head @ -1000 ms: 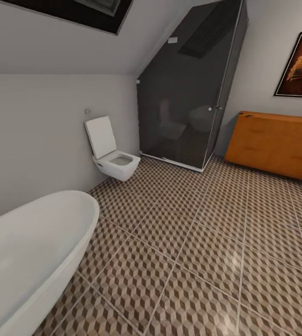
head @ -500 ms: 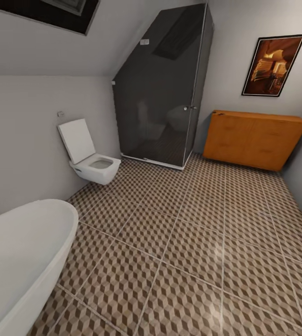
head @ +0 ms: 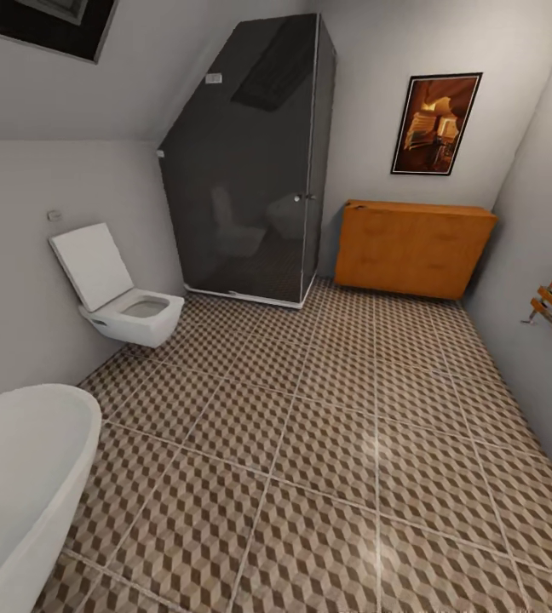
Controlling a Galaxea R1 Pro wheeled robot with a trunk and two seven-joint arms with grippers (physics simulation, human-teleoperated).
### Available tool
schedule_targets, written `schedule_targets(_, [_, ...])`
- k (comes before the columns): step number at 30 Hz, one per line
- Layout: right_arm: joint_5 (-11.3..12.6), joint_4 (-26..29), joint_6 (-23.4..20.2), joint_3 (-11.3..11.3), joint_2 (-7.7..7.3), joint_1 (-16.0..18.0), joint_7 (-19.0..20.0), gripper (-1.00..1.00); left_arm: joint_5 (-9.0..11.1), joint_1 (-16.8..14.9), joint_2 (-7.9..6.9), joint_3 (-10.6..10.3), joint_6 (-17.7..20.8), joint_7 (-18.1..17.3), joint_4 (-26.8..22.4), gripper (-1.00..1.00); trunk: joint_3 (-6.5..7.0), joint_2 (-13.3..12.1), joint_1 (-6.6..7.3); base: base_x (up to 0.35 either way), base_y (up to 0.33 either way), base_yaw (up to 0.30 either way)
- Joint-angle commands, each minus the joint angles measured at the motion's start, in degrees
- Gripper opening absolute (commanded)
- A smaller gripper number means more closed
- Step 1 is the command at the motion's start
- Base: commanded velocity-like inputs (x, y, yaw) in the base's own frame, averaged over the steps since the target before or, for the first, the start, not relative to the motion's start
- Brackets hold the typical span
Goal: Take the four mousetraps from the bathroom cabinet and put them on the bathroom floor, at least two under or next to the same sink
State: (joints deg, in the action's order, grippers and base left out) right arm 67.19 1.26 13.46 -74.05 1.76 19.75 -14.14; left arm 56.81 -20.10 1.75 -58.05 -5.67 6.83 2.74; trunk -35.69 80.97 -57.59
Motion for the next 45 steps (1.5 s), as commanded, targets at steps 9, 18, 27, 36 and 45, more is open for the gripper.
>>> schedule_targets(9, [0.18, 0.06, 0.01, -0.51, 0.13, 0.02, -0.27, 1.00, 0.23, -0.03, 0.07, -0.39, -0.22, 0.03, 0.17, 1.00, 0.00, 0.02, 0.00, 0.000, 0.000, -0.104])
schedule_targets(18, [0.24, 0.06, 0.04, -0.48, -0.03, 0.02, -0.25, 1.00, 0.23, -0.03, 0.02, -0.41, -0.22, 0.03, 0.17, 1.00, -0.12, 0.02, 0.00, 0.000, 0.000, -0.154])
schedule_targets(27, [0.30, 0.06, 0.05, -0.48, -0.01, 0.02, -0.27, 1.00, 0.23, -0.03, 0.01, -0.40, -0.22, 0.03, 0.18, 1.00, -0.32, 0.02, 0.00, 0.000, 0.000, -0.267])
schedule_targets(36, [0.30, 0.06, 0.00, -0.48, -0.01, 0.02, -0.27, 1.00, 0.23, -0.03, 0.01, -0.41, -0.22, 0.03, 0.18, 1.00, -0.51, 0.02, 0.00, 0.000, 0.000, -0.281])
schedule_targets(45, [0.31, 0.06, 0.03, -0.48, 0.00, 0.02, -0.27, 1.00, 0.23, -0.03, 0.01, -0.40, -0.22, 0.03, 0.21, 1.00, -0.55, 0.02, 0.00, 0.000, 0.000, -0.283])
